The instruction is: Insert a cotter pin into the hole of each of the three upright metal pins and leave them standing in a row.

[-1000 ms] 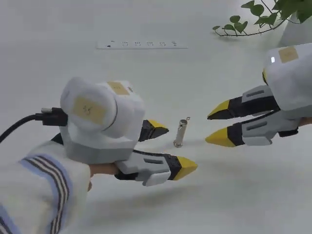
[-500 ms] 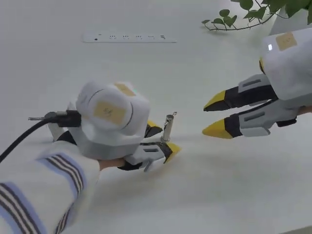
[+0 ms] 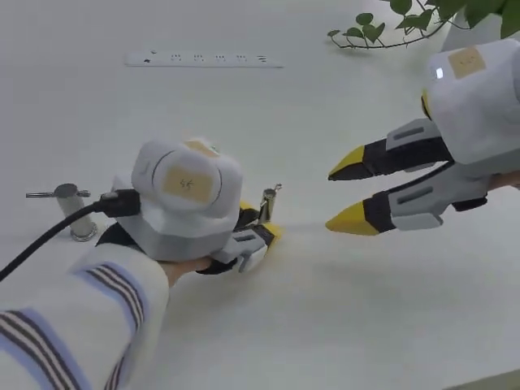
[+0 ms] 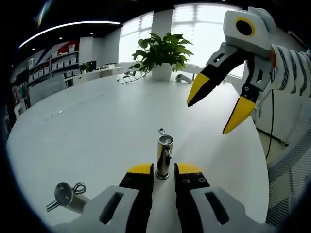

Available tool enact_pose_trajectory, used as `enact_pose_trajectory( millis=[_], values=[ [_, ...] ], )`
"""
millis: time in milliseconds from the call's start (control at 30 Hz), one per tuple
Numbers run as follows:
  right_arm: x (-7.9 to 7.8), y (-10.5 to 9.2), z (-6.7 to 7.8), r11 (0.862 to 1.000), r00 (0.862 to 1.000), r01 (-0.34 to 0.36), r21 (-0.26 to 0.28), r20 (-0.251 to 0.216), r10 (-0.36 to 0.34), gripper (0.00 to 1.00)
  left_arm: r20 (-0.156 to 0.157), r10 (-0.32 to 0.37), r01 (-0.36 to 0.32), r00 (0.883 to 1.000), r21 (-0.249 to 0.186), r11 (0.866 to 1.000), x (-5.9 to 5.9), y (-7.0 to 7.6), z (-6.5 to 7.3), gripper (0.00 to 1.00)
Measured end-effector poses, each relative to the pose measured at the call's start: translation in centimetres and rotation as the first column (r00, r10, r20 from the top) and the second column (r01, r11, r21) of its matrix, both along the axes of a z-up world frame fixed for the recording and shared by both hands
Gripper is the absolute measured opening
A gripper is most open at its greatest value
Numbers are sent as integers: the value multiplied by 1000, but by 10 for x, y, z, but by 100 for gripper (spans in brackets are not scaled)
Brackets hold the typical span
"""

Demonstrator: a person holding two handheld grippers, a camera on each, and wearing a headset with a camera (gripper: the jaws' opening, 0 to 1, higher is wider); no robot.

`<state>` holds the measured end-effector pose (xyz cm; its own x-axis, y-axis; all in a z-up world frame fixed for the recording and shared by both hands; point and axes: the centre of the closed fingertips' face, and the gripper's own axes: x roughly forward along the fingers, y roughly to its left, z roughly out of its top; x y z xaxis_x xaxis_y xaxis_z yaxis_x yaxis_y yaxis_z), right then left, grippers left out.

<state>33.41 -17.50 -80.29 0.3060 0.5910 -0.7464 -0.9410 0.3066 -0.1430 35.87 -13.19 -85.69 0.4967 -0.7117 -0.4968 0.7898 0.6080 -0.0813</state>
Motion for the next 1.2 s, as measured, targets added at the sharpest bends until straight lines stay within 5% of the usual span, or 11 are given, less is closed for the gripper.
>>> enact_pose_trajectory(
  millis=[100,300,1200],
  values=[
    [-1,-1,0,1000,1000,14,16,-16,-14,37,20,21,-22,1000,45,999,3,6,-3,12],
    [0,0,3,999,999,38,39,-20,-37,37,34,19,-21,999,58,998,1,3,-4,12],
    [10,19,-2,999,999,0,48,-44,2,34,21,47,-49,999,81,996,4,19,-3,12]
  ],
)
